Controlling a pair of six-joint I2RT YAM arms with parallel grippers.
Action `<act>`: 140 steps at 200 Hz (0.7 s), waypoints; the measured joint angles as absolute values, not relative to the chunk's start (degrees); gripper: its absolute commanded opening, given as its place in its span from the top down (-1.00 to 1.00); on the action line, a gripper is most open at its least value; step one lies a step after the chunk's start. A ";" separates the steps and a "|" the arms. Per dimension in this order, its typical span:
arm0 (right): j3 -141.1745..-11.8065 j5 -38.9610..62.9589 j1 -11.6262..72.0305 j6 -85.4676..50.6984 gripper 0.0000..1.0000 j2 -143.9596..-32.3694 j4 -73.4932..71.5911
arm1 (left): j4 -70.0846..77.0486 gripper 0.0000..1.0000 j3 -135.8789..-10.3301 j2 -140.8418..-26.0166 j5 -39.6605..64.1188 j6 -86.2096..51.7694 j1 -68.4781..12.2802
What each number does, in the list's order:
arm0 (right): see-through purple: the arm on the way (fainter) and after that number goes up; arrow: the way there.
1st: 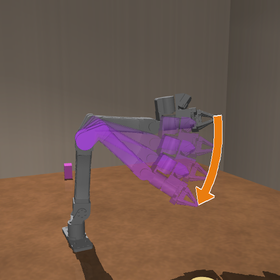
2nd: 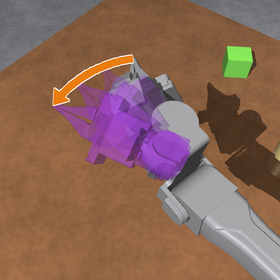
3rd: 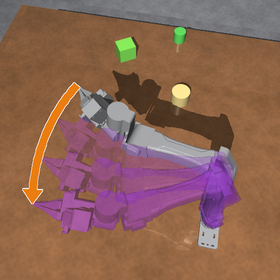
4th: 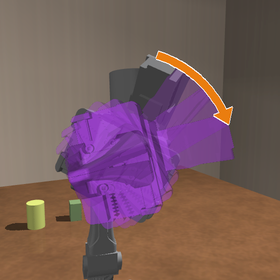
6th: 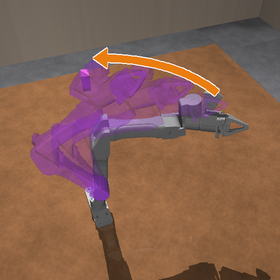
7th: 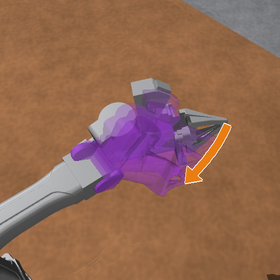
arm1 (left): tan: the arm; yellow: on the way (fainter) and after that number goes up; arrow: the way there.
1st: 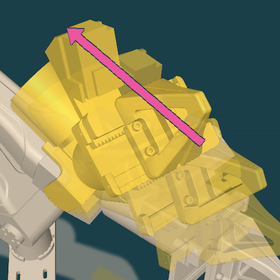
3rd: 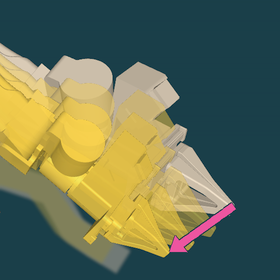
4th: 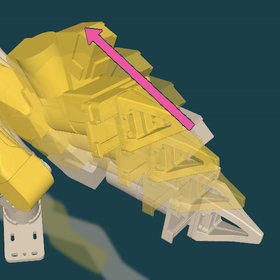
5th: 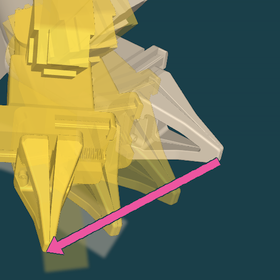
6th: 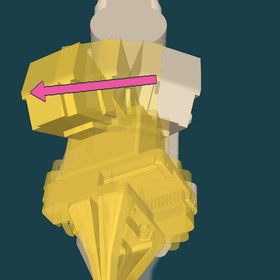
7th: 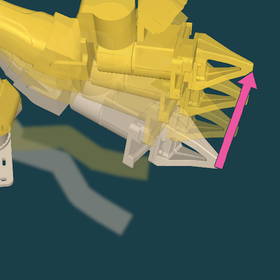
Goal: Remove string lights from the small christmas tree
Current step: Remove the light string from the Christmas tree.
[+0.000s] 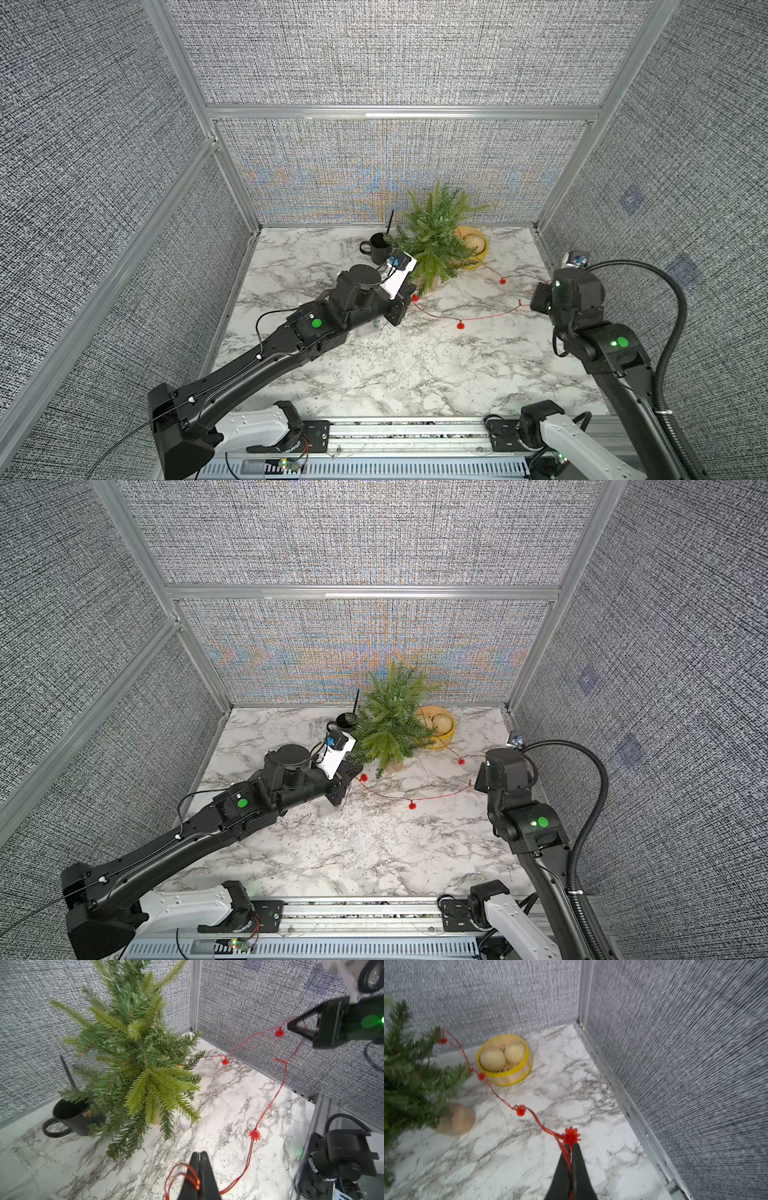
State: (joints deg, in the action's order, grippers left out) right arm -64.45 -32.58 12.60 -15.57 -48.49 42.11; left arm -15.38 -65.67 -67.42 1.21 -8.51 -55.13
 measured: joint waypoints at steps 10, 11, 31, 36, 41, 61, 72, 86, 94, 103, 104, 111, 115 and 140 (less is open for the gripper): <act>-67.26 -33.32 11.94 -13.74 1.00 -50.11 40.47 | -14.90 1.00 -65.67 -67.79 1.54 -9.02 -55.68; -67.46 -33.36 11.92 -13.56 1.00 -50.24 40.34 | -14.87 1.00 -65.67 -67.81 1.56 -9.04 -55.72; -72.84 -34.94 11.16 -9.74 1.00 -52.47 37.50 | -14.33 1.00 -65.76 -68.20 1.67 -9.10 -56.58; -74.02 -35.48 10.98 -8.78 1.00 -52.86 36.75 | -14.09 1.00 -65.78 -68.25 1.67 -9.28 -56.80; -74.98 -35.88 10.85 -7.94 1.00 -53.15 35.92 | -13.74 1.00 -65.78 -68.31 1.67 -9.30 -56.95; -77.87 -38.17 10.55 -4.16 1.00 -53.95 33.71 | -12.84 1.00 -65.98 -68.71 1.72 -9.47 -57.52; -78.81 -39.70 10.46 -2.13 1.00 -53.93 33.12 | -12.40 1.00 -66.19 -69.08 1.76 -9.50 -57.67; -79.44 -41.76 10.24 0.30 1.00 -53.19 32.29 | -12.21 1.00 -66.46 -69.47 1.98 -9.50 -57.91; -79.61 -43.03 10.11 1.54 1.00 -52.40 31.97 | -12.16 1.00 -66.63 -69.65 2.07 -9.50 -57.98; -79.90 -44.27 10.02 2.94 1.00 -51.40 31.55 | -12.16 1.00 -66.85 -69.78 2.22 -9.50 -58.02; -79.92 -44.36 10.02 3.03 1.00 -51.33 31.51 | -12.16 1.00 -66.89 -69.80 2.26 -9.50 -58.02; -80.14 -45.12 9.96 3.84 1.00 -50.46 31.44 | -12.14 1.00 -67.09 -69.84 2.59 -9.50 -58.04; -80.20 -45.45 9.89 4.19 1.00 -50.00 31.40 | -12.14 1.00 -67.20 -69.91 2.59 -9.47 -58.04; -80.68 -47.29 9.80 5.93 1.00 -47.72 31.57 | -12.08 1.00 -67.70 -70.41 3.03 -9.47 -58.08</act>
State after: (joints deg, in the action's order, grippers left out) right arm -80.68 -47.29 9.80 5.93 -47.72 31.57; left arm -12.08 -67.70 -70.41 3.03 -9.47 -58.08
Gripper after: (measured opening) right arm 0.050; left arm 0.048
